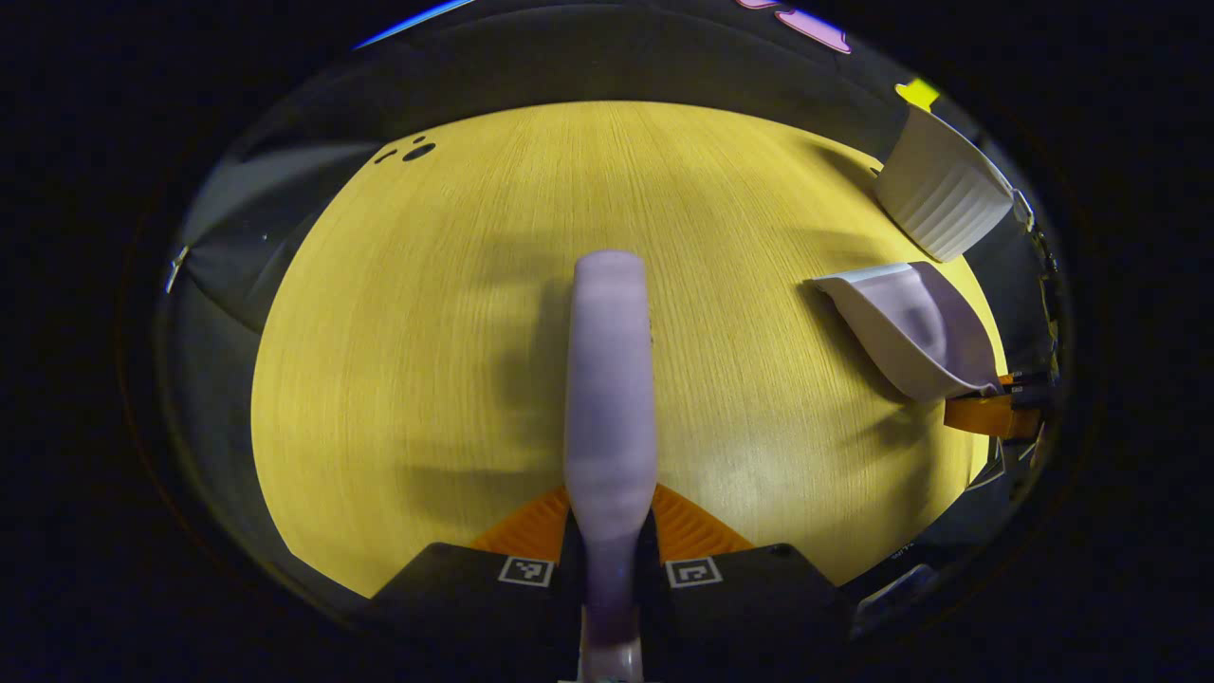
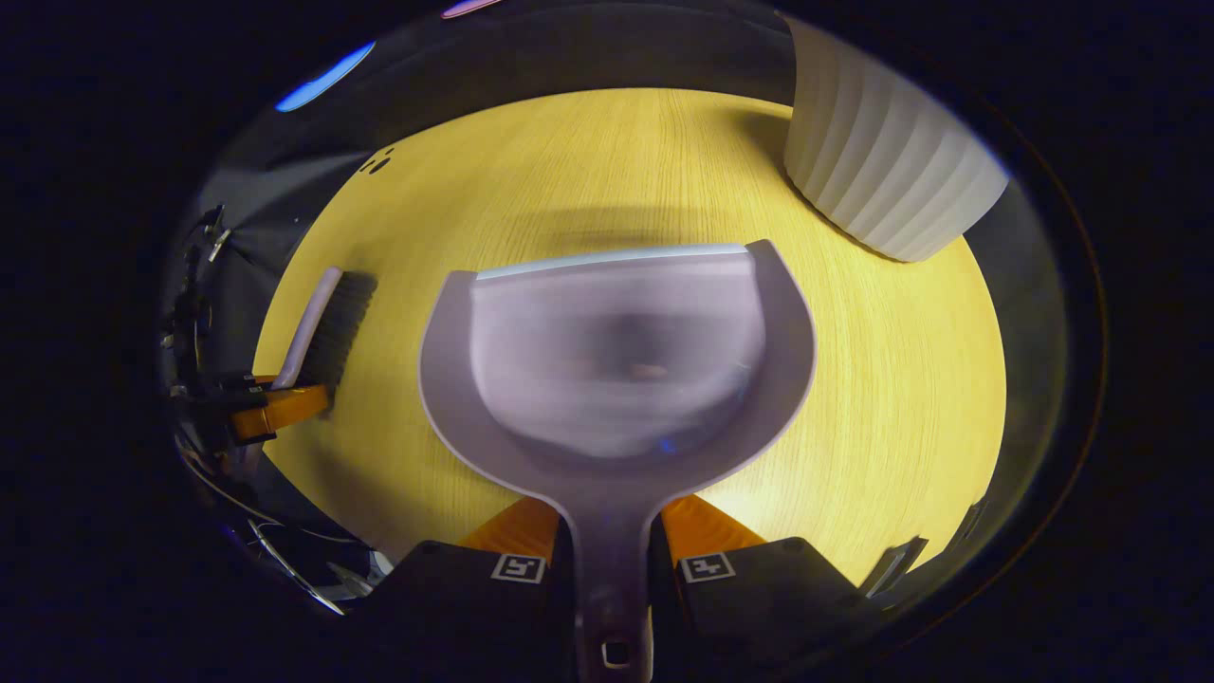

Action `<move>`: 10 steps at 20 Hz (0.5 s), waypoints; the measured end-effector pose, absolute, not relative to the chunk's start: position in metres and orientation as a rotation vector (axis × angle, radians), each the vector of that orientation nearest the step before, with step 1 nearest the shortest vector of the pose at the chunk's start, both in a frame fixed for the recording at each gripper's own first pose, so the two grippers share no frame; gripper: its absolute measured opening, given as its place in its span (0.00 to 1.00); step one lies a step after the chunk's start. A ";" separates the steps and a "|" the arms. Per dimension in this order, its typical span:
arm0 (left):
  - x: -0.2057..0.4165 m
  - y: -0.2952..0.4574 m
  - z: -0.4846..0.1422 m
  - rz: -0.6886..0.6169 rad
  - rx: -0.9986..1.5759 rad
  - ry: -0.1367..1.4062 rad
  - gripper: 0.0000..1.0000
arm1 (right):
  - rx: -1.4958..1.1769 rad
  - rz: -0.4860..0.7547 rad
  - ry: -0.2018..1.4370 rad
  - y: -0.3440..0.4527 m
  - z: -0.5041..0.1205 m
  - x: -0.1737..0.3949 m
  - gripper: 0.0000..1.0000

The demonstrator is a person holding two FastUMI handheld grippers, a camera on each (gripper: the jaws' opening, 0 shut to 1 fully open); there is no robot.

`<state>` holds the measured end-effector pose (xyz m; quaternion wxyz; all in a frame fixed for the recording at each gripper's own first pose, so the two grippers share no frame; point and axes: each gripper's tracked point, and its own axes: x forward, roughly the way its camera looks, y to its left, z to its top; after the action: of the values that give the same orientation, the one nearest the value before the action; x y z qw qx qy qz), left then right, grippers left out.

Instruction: Pick up the small broom and dustpan from the desktop, sweep the trash into the dustpan with the broom, and then empty the trash into the garbage bin.

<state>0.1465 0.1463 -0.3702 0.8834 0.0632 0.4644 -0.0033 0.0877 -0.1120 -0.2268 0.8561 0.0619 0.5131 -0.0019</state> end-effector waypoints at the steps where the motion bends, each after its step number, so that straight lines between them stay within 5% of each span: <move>1: 0.145 0.145 -0.373 -0.009 0.139 0.978 0.27 | 0.132 -0.005 1.073 -0.110 -0.228 0.087 0.37; 5: 0.142 0.139 -0.374 -0.019 0.203 0.975 0.29 | 0.155 0.009 1.059 -0.100 -0.227 0.082 0.43; 6: 0.144 0.138 -0.371 -0.025 0.205 0.958 0.32 | 0.163 0.016 1.050 -0.095 -0.224 0.083 0.63; 7: 0.144 0.135 -0.367 -0.038 0.203 0.939 0.39 | 0.174 0.020 1.034 -0.091 -0.221 0.084 0.67; 9: 0.140 0.136 -0.359 -0.037 0.209 0.889 0.79 | 0.171 0.007 0.997 -0.089 -0.214 0.084 1.00; 10: 0.141 0.133 -0.343 -0.028 0.217 0.856 0.99 | 0.165 -0.001 0.975 -0.091 -0.207 0.082 1.00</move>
<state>0.1405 0.1333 -0.3430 0.9040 0.1050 0.4142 -0.0138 0.0818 -0.0909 -0.2071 0.8801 0.0794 0.4681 -0.0004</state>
